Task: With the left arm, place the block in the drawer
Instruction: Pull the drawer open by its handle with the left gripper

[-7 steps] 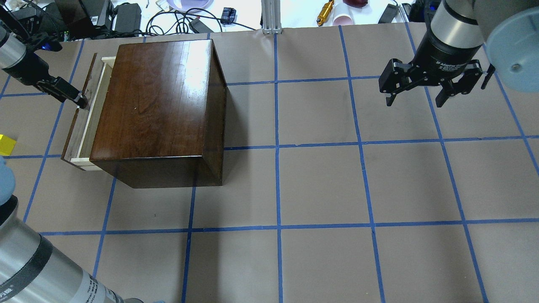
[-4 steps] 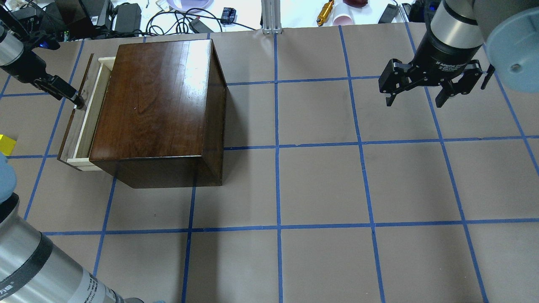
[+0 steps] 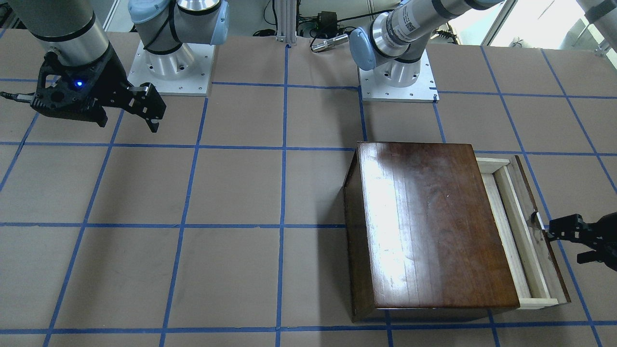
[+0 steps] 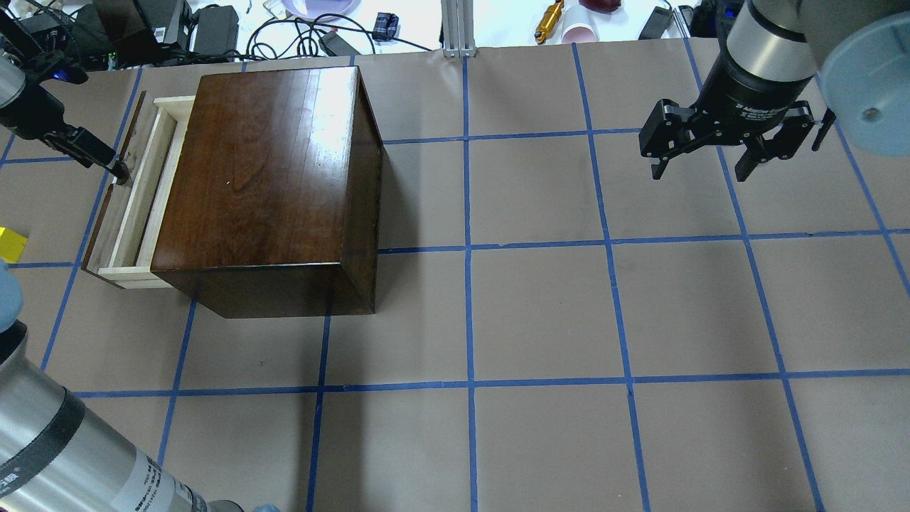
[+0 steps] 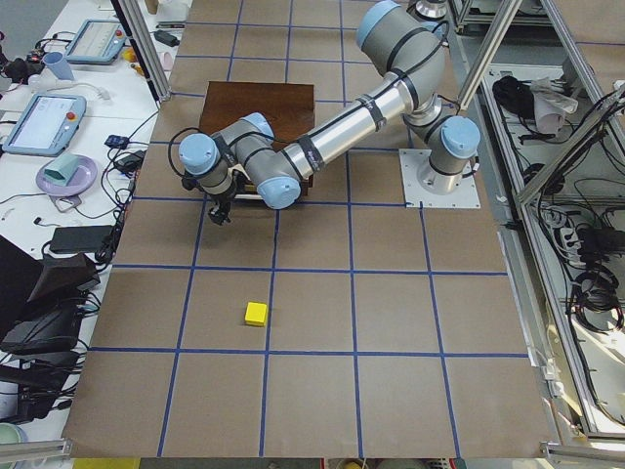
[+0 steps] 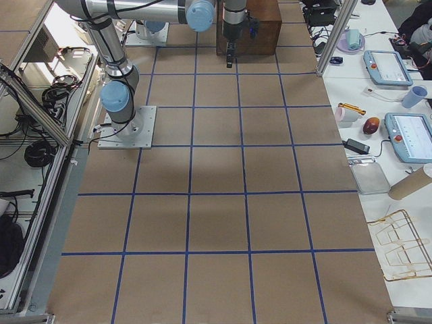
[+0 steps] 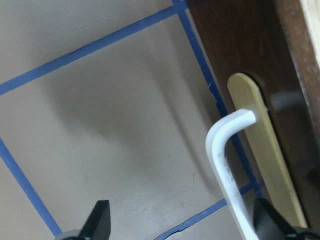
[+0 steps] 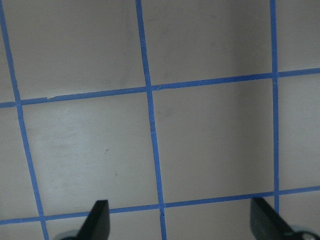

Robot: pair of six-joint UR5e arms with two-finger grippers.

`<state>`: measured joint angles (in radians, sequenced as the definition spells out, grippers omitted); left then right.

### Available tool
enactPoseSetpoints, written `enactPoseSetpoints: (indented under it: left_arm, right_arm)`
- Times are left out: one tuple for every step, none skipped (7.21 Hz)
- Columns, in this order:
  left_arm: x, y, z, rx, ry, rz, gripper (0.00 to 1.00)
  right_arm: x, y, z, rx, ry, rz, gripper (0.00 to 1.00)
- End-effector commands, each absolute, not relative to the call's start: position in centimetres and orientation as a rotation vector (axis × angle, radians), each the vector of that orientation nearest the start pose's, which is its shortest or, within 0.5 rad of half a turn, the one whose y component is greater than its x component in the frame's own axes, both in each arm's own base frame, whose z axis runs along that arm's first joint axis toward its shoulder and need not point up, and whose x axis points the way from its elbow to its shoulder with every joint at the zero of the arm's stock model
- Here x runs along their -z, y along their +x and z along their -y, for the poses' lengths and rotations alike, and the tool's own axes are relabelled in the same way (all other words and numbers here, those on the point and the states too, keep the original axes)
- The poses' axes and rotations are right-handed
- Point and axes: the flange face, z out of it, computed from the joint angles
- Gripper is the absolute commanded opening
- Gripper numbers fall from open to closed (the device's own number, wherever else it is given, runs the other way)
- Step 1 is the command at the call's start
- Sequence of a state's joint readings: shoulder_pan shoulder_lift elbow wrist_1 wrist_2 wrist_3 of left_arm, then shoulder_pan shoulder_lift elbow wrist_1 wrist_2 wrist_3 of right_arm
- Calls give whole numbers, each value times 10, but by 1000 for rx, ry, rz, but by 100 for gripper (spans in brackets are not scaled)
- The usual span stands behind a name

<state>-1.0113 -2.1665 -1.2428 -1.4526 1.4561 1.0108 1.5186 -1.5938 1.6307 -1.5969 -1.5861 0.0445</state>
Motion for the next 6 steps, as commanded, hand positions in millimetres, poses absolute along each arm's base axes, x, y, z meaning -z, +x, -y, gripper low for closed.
enactPoseSetpoints:
  left_arm:
    - [-299,253,671,-41,745,-3237,100]
    - [-298,257,673,-35,767,-3230,100]
    - [-298,260,675,-30,771,-3226,100]
    - [-299,261,676,-26,769,-3225,100]
    - [-299,262,676,-26,771,-3224,100]
    - [-298,270,673,-24,774,-3225,100]
  right_arm:
    - [-472,107,487,-17,152,-3153,100]
    - [-472,107,487,-17,152,-3153,100]
    - [-472,107,487,-17,152,-3153,100]
    - [-472,107,487,-17,152,-3153,100]
    - [-472,106,487,-17,155,-3153,100]
    - [-472,106,487,-17,155,-3153,100]
